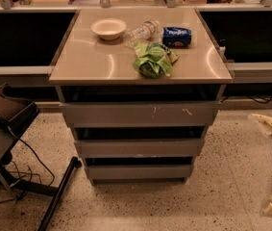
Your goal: Open top drawer
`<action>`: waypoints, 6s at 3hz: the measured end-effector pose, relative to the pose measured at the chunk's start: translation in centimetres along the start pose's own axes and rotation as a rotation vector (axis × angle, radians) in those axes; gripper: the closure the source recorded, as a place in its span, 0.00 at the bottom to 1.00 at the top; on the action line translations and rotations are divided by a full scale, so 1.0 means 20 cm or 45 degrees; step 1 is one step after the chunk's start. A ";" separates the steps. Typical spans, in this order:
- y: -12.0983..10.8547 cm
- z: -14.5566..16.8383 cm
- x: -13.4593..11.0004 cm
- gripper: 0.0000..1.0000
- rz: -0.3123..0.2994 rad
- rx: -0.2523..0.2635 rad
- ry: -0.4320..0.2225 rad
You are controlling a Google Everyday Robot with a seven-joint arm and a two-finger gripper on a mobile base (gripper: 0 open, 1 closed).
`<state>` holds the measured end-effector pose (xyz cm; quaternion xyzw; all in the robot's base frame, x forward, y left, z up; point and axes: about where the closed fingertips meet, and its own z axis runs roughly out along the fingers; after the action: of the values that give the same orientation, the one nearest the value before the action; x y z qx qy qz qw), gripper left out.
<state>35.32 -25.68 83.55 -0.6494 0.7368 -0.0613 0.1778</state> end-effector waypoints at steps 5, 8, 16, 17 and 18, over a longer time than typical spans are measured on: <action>-0.63 0.76 -0.34 0.00 -0.032 0.141 -0.359; -1.07 1.22 -0.49 0.00 0.026 0.243 -0.254; -1.18 1.57 -0.53 0.42 0.141 0.169 -0.358; -1.18 1.57 -0.53 0.66 0.141 0.169 -0.358; -1.18 1.57 -0.53 0.89 0.141 0.169 -0.358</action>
Offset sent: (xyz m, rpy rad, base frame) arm 0.1902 0.0647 -0.0666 0.2745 -0.2129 0.1077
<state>69.02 -14.33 63.96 -0.5967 0.7337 -0.0083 0.3247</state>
